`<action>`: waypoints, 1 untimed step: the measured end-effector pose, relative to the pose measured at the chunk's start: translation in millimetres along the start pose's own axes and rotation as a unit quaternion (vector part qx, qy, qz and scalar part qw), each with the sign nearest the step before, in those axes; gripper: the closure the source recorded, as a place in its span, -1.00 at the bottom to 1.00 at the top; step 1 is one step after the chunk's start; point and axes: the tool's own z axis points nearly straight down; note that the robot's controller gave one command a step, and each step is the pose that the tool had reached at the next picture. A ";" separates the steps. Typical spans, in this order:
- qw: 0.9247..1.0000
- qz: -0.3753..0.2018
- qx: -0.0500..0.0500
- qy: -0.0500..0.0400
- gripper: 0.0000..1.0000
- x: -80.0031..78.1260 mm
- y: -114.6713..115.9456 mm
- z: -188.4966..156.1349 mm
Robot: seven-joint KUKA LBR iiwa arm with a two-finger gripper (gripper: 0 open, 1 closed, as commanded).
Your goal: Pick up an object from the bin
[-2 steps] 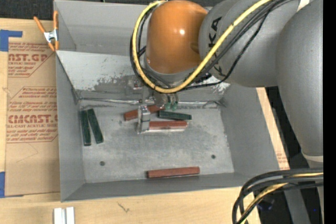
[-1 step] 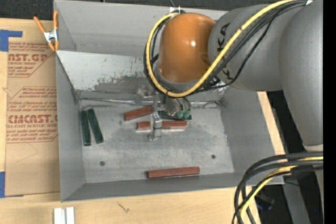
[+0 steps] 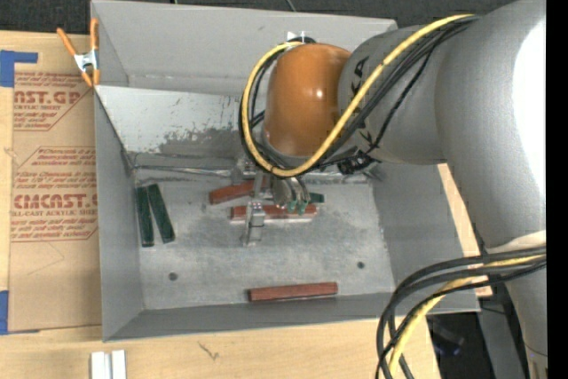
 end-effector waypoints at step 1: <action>0.999 -0.054 0.000 0.000 -1.00 1.4 -5.2 37.0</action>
Offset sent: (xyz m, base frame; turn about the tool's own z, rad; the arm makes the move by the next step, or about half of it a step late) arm 0.0169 -0.0167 -0.0474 0.1021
